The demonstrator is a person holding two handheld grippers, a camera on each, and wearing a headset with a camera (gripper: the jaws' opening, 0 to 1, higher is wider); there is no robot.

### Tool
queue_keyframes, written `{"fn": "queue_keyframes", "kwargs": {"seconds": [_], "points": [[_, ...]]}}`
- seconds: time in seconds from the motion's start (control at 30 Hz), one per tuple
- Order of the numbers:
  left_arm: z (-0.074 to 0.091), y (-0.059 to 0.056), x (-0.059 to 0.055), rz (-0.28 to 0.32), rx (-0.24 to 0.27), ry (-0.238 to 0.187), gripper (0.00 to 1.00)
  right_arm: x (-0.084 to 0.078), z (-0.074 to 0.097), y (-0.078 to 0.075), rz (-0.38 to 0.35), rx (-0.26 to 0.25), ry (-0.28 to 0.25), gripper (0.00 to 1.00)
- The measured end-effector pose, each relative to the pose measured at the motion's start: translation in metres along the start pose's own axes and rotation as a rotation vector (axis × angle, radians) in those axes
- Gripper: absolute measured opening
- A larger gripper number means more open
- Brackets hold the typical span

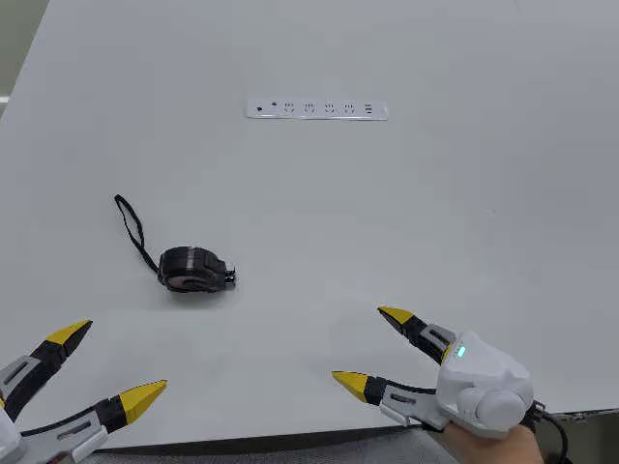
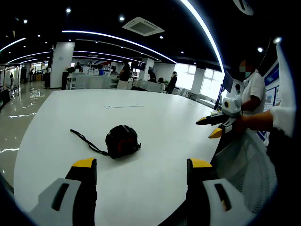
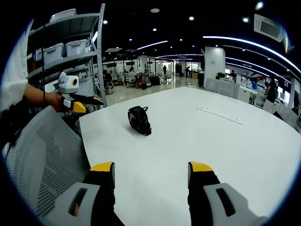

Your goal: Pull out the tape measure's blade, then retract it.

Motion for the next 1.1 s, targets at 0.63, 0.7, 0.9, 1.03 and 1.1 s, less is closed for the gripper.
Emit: {"fn": "queue_keyframes", "kwargs": {"seconds": [0.63,0.7,0.9,1.03,1.1], "points": [[-0.0002,0.0019,-0.0033,0.007,0.015,0.008,0.76,-0.0032,-0.0027,-0.0002,-0.007,0.004,0.004,0.63],[-0.0003,0.0016,-0.0037,0.006,0.014,0.009,0.76,-0.0031,-0.0031,0.0000,-0.007,0.005,0.006,0.63],[-0.0006,0.0024,-0.0043,0.008,0.019,0.011,0.76,-0.0025,-0.0029,-0.0006,-0.007,0.005,0.007,0.63],[-0.0011,0.0027,-0.0046,0.006,0.017,0.013,0.75,-0.0023,-0.0027,-0.0009,-0.006,0.006,0.009,0.63],[-0.0014,0.0029,-0.0045,0.007,0.017,0.012,0.75,-0.0026,-0.0028,-0.0009,-0.006,0.007,0.009,0.63]]}}
Point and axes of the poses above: the centre of the closed fingertips' face, and the gripper's own axes: z roughly backward along the fingers, y roughly to its left, x roughly out of its top, the point moved 4 cm from there along z, roughly backward along the fingers, and after that the axes turned 9 degrees about y, right-handed, at the moved point
